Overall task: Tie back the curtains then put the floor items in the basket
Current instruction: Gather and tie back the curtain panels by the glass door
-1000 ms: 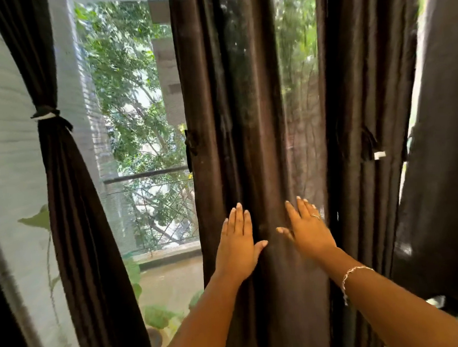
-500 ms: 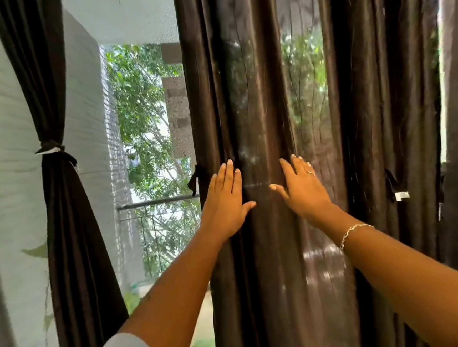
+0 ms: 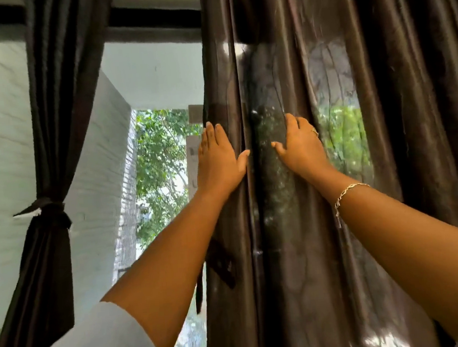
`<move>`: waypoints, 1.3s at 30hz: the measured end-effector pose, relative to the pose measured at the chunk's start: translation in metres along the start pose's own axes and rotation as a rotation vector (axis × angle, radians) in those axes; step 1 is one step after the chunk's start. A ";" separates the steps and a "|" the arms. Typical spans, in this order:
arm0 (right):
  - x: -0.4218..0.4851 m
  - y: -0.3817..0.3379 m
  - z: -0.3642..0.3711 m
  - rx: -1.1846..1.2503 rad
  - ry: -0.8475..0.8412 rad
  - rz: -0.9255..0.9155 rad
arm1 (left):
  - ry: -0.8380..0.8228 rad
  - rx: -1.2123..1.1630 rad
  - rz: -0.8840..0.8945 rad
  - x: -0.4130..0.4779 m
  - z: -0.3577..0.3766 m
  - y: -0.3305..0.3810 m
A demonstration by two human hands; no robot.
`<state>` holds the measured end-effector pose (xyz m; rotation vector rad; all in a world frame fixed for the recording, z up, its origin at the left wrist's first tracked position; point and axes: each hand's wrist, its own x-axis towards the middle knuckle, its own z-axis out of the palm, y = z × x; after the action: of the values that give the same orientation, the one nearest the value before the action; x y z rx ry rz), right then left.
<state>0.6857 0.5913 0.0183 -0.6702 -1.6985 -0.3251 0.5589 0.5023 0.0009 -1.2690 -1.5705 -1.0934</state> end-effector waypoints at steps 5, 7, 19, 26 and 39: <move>0.046 -0.003 0.002 0.040 0.154 0.111 | 0.080 -0.143 -0.047 0.033 0.009 0.006; 0.061 -0.001 0.002 0.113 0.140 0.186 | 0.125 -0.169 -0.062 0.040 0.015 0.009; 0.108 -0.004 0.030 0.191 0.014 0.291 | 0.341 -0.090 -0.275 0.074 -0.009 -0.063; 0.116 -0.054 0.063 0.298 0.027 0.190 | 0.408 0.153 -0.372 0.092 -0.088 -0.177; 0.112 -0.113 0.108 0.509 0.019 0.112 | 0.333 0.174 -0.306 0.077 -0.148 -0.242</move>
<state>0.5201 0.5900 0.1161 -0.3783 -1.6284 0.1784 0.3195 0.3541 0.0859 -0.7026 -1.5904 -1.2522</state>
